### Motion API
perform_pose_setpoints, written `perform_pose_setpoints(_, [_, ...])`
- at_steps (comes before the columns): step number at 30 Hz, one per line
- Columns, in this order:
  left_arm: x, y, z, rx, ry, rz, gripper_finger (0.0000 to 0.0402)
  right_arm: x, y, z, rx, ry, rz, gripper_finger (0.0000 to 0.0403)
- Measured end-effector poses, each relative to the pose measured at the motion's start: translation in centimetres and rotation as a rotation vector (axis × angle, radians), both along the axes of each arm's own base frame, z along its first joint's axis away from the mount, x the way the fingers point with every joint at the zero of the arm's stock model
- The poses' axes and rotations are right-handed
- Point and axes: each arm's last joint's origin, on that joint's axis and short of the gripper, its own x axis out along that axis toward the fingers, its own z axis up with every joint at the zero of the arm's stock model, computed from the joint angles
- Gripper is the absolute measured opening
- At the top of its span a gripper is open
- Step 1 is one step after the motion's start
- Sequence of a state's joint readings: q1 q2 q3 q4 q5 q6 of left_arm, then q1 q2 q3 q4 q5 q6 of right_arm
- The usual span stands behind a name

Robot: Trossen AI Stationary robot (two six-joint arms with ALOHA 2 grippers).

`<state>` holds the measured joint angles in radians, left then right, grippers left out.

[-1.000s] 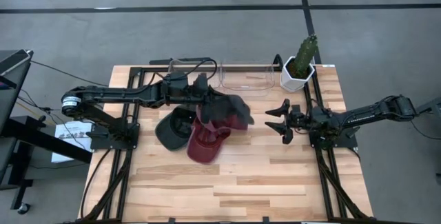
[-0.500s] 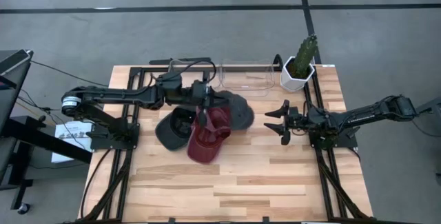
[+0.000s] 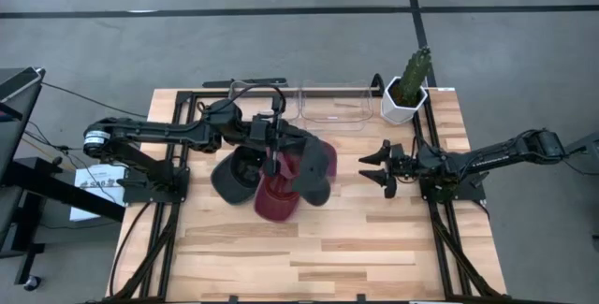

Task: Pick & Place hat
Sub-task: Put the right black cap into the left transparent bin

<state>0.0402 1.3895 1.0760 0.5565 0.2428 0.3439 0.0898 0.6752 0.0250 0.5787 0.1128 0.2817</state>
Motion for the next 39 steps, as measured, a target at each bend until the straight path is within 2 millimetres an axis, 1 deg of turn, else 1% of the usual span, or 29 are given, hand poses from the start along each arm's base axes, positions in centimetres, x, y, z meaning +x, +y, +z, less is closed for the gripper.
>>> perform_pose_setpoints(4, [0.0,-0.1,0.1,0.001,-0.013,-0.003,0.001,0.0,1.0,-0.2,-0.156,0.014,0.057,0.0202])
perform_pose_setpoints(9, [0.0,-0.1,0.2,-0.002,-0.016,-0.004,0.001,0.2,2.0,-0.3,-0.338,0.018,0.02,0.0193])
perform_pose_setpoints(13, [0.0,-0.1,0.2,-0.002,-0.019,-0.004,0.001,0.5,2.8,-0.5,-0.407,0.011,-0.018,0.0181])
perform_pose_setpoints(17, [-0.1,-0.1,0.2,-0.002,-0.02,-0.004,0.001,0.8,3.2,-1.3,-0.422,0.065,-0.137,0.0168])
perform_pose_setpoints(21, [-0.1,-0.1,0.2,-0.003,-0.02,-0.004,0.001,1.3,3.4,-2.1,-0.356,0.089,-0.18,0.0159])
perform_pose_setpoints(24, [-0.1,-0.1,0.2,-0.003,-0.02,-0.004,0.001,1.8,3.6,-1.8,-0.243,0.007,-0.149,0.0155])
perform_pose_setpoints(26, [-0.1,-0.1,0.2,-0.003,-0.019,-0.015,0.001,2.1,3.8,-1.3,-0.155,-0.085,-0.085,0.0154])
perform_pose_setpoints(29, [-0.1,-0.2,0.2,0.003,-0.018,-0.055,0.001,2.4,3.9,-0.5,-0.023,-0.208,0.058,0.0156])
perform_pose_setpoints(32, [-0.1,-0.4,0.2,0.008,-0.024,-0.074,0.001,2.9,3.8,-0.2,0.099,-0.264,0.157,0.0165])
perform_pose_setpoints(35, [-0.1,-0.4,0.3,0.009,-0.027,-0.076,0.001,4.0,3.9,0.0,0.185,-0.274,0.162,0.018])
perform_pose_setpoints(39, [-0.3,-0.5,0.5,0.018,-0.045,-0.102,0.001,6.4,4.6,0.1,0.24,-0.263,0.165,0.0206])
